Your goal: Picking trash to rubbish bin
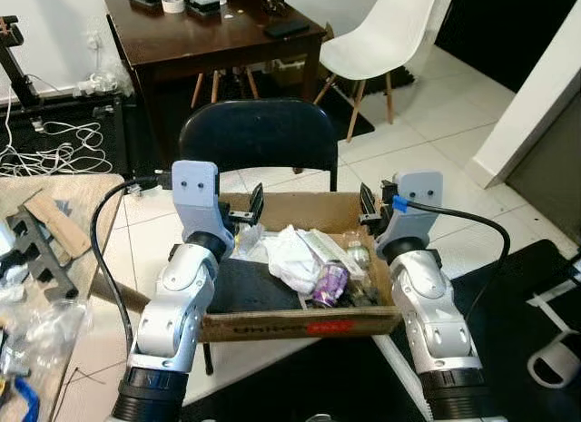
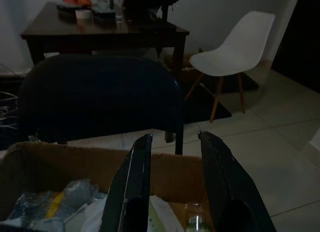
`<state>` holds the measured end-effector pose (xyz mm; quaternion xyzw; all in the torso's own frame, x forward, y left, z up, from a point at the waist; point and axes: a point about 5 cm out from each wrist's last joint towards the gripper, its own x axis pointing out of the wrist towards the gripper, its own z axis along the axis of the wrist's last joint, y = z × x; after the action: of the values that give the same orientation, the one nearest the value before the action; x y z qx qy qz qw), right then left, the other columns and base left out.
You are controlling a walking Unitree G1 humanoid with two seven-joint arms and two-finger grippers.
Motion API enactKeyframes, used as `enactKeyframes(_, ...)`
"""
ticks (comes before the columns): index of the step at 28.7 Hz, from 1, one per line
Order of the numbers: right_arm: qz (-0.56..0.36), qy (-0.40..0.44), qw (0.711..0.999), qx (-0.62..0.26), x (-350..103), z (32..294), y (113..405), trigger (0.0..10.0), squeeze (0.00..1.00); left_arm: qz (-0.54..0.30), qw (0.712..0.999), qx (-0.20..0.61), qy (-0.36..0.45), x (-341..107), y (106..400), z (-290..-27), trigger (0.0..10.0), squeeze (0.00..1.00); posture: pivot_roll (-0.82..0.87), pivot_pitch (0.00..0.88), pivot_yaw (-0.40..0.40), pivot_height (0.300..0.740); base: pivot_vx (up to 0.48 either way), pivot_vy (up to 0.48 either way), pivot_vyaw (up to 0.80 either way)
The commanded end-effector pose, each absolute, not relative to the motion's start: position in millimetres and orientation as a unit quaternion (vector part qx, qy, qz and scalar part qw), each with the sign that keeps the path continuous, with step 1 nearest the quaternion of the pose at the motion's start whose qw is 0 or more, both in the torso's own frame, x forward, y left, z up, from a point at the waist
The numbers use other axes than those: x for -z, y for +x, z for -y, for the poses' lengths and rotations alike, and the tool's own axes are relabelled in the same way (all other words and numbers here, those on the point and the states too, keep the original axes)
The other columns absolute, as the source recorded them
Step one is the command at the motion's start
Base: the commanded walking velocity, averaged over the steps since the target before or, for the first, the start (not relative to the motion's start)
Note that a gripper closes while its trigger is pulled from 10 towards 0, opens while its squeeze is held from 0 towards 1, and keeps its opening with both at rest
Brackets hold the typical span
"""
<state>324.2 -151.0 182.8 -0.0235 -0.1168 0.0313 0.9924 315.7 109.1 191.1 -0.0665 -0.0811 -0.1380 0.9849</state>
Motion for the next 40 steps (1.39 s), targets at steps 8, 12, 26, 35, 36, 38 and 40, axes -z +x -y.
enactKeyframes(8, 0.112, -0.016, 0.993, -0.031, -179.7, 151.5, 322.1, 10.0, 0.0, 0.07, 0.985, 0.144, -0.065, -187.7, 314.4, -108.5, 10.0, 0.0, 0.01, 0.15, -0.007, 0.74, -0.186, 0.0, 0.0)
enactKeyframes(12, 0.112, -0.015, 0.993, -0.031, -179.2, 151.4, 321.7, 10.0, 0.0, 0.072, 0.984, 0.149, -0.064, -188.3, 314.1, -107.5, 10.0, 0.0, 0.01, 0.15, -0.007, 0.74, 0.0, 0.0, 0.0)
enactKeyframes(26, 0.112, -0.011, 0.993, -0.024, -177.6, 152.0, 320.6, 10.0, 0.0, 0.067, 0.982, 0.171, -0.039, -188.1, 314.2, -102.0, 10.0, 0.0, 0.02, 0.142, 0.011, 0.74, 0.0, 0.0, 0.0)
enactKeyframes(35, 0.114, -0.009, 0.993, -0.022, -177.9, 152.0, 320.3, 10.0, 0.0, 0.062, 0.983, 0.166, -0.043, -187.5, 315.6, -101.2, 10.0, 0.0, 0.02, 0.137, 0.014, 0.74, 0.0, -0.259, 0.0)
enactKeyframes(36, 0.114, -0.009, 0.993, -0.022, -177.9, 152.0, 320.3, 10.0, 0.0, 0.062, 0.983, 0.166, -0.043, -187.5, 315.6, -101.2, 10.0, 0.0, 0.02, 0.137, 0.014, 0.74, 0.0, -0.266, 0.0)
enactKeyframes(38, 0.109, -0.009, 0.994, -0.028, -177.4, 150.7, 320.5, 10.0, 0.0, 0.053, 0.986, 0.152, -0.039, -185.1, 318.1, -104.8, 10.0, 0.0, 0.02, 0.131, 0.016, 0.74, 0.0, 0.0, 0.0)
enactKeyframes(40, 0.107, -0.01, 0.994, -0.031, -176.8, 149.9, 320.5, 10.0, 0.0, 0.051, 0.987, 0.148, -0.036, -184.5, 318.7, -105.8, 10.0, 0.0, 0.02, 0.131, 0.016, 0.74, 0.0, 0.0, 0.0)
